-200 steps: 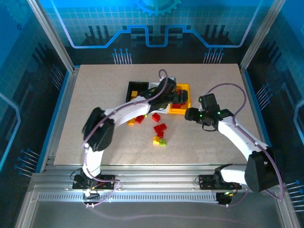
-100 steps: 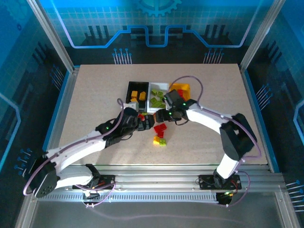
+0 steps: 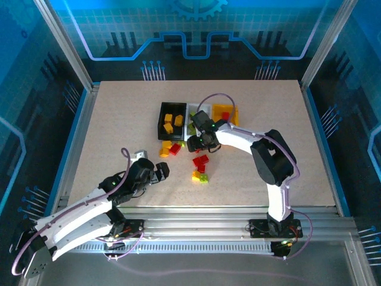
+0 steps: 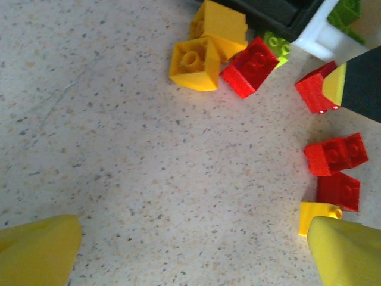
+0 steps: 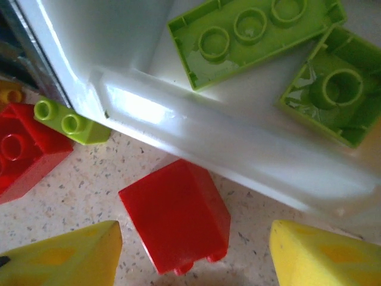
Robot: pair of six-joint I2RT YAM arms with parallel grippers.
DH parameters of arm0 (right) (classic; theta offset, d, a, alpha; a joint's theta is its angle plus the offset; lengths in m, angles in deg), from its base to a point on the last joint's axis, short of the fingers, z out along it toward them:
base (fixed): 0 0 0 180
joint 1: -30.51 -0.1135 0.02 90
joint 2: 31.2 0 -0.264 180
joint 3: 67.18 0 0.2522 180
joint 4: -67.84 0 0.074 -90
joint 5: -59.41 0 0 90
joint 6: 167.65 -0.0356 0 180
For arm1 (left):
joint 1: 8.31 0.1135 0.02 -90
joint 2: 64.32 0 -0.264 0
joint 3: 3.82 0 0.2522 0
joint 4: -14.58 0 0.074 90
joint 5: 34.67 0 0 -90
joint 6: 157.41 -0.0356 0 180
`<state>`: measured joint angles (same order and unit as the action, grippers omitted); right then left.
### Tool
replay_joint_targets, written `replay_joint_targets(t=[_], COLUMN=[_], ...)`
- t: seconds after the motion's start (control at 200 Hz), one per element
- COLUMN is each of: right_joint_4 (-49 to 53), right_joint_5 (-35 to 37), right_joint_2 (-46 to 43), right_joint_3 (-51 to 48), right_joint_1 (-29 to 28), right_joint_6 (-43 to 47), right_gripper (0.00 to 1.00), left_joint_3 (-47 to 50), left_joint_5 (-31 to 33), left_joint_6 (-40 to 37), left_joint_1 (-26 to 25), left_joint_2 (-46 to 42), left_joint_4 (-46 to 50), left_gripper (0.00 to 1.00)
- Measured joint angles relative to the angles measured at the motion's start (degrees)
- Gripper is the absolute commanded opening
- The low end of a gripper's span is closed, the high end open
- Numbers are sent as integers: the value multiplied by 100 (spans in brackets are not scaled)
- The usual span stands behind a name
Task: Sort the legos into containers by color
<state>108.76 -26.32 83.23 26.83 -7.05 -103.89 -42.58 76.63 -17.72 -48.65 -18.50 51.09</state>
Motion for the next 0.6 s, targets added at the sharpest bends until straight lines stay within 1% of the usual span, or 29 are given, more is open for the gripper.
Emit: replay_joint_targets(t=[0.14,0.345,0.435,0.6], right_joint_4=[48,24,17,-94], right_joint_5=[-33,-87,-131,-177], right_joint_2=[107,210,214,72], right_joint_3=[85,120,120,33], right_joint_1=[-26,-59,-66,-85], right_joint_6=[48,190,223,256], right_gripper=[62,44,38,35], left_joint_3=[4,4,2,-4], left_joint_5=[24,57,57,55], left_joint_6=[59,85,83,42], left_joint_1=[13,48,50,50], left_joint_2=[-9,-15,-15,-15], left_joint_4=[94,149,155,151], left_gripper=[99,99,99,99])
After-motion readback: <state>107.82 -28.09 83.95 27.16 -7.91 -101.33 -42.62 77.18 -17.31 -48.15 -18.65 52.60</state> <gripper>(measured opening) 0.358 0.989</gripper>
